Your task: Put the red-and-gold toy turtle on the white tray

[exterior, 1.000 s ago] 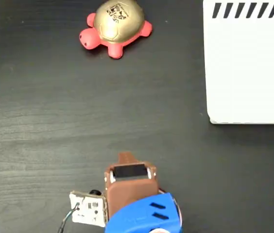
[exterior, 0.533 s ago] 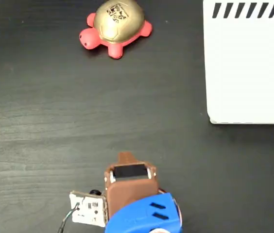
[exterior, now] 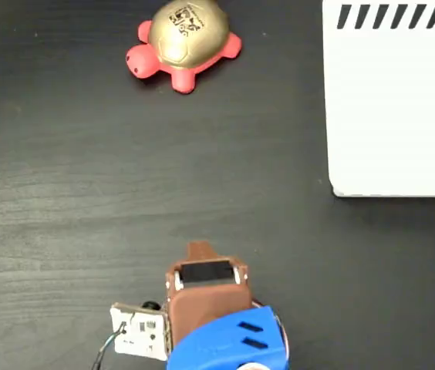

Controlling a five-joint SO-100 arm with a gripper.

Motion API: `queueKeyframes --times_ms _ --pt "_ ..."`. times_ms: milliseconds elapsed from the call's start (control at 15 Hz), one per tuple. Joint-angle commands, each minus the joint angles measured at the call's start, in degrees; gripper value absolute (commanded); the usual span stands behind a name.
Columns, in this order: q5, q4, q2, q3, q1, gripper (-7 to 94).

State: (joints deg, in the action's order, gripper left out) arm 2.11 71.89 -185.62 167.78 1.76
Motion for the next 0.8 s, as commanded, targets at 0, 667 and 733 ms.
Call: queueKeyframes --times_ms 0,667,733 --pt "0.44 0.88 -0.79 -0.53 0.7 0" --pt "0.09 0.88 -0.79 -0.53 1.23 0" --pt "-0.7 0.88 -0.62 -0.53 1.76 0"
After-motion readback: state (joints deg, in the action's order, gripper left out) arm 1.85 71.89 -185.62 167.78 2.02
